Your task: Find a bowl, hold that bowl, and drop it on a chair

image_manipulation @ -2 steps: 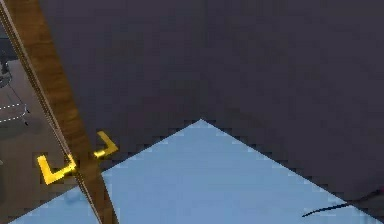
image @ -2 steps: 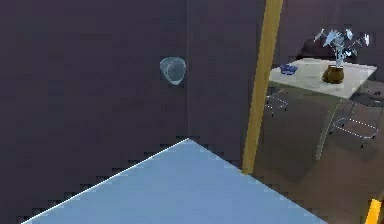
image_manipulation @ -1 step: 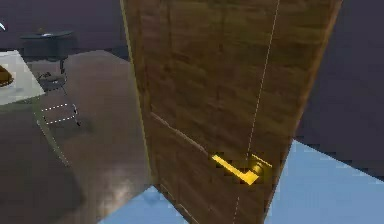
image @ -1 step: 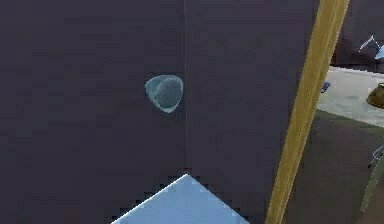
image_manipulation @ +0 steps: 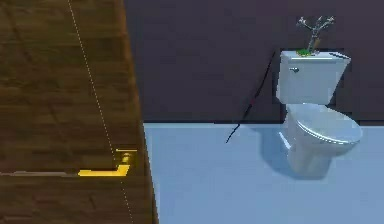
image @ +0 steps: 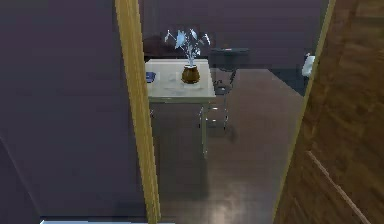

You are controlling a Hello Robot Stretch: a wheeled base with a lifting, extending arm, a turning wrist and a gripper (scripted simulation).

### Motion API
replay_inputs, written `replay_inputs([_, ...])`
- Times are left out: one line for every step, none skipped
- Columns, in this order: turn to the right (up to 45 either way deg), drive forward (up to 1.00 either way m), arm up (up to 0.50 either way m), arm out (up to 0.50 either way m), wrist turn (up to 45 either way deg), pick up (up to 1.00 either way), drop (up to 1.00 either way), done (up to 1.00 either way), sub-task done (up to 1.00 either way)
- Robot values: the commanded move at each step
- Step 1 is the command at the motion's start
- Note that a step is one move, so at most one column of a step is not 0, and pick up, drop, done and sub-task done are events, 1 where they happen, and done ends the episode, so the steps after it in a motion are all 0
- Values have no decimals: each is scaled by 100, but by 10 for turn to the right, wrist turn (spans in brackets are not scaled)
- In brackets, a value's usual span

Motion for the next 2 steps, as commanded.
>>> replay_inputs([0, 50, 0, 0, 0, 0, 0, 0, 0])
replay_inputs([0, 70, 0, 0, 0, 0, 0, 0, 0])
